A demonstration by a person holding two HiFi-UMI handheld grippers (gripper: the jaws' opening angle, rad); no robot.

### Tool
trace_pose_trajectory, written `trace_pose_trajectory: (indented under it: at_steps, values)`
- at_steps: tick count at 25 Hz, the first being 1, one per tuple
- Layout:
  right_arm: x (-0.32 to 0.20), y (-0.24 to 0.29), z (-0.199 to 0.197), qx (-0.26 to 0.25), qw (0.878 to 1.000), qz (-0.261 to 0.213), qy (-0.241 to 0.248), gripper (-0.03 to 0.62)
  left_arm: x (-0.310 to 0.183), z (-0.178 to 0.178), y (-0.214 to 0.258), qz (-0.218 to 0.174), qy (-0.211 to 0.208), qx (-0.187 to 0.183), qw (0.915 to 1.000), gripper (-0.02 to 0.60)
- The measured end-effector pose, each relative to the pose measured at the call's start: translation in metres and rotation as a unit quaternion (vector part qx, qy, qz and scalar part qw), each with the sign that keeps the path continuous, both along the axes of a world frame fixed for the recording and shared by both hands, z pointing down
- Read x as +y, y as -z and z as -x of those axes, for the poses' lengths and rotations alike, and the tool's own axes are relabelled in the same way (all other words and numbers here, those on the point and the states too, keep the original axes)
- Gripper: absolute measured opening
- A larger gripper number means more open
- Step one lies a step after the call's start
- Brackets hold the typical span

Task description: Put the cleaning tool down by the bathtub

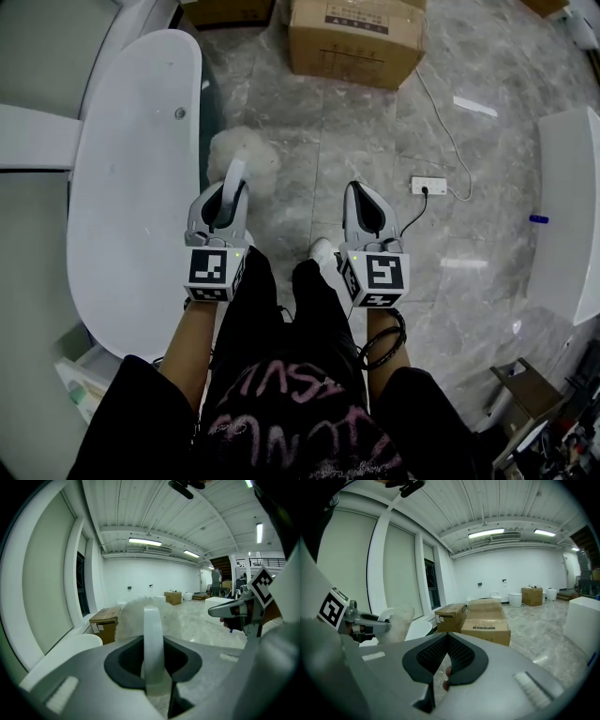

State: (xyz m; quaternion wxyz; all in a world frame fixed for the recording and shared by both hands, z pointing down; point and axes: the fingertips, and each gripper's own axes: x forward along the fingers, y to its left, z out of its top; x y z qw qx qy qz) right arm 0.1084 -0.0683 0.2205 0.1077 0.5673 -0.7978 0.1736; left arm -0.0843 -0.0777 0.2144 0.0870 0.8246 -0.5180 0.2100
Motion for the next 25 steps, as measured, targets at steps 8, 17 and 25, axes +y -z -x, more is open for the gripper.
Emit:
trace_pose_trajectory:
  at_steps: [8,17,25]
  values:
    - [-0.007,-0.029,0.015,0.009,1.000,0.023,-0.008,0.023,-0.008,0.012,-0.037,0.035,-0.009,0.004,0.9993,0.072]
    - [-0.029,-0.078,0.022,0.010,0.998,0.054,-0.013,0.023,-0.031,0.017,-0.092,0.070,-0.009,-0.004,0.9975,0.072]
    - [-0.028,-0.138,0.015,0.005,0.995,0.095,-0.028,0.023,-0.037,0.017,-0.151,0.111,0.001,-0.002,0.9938,0.072]
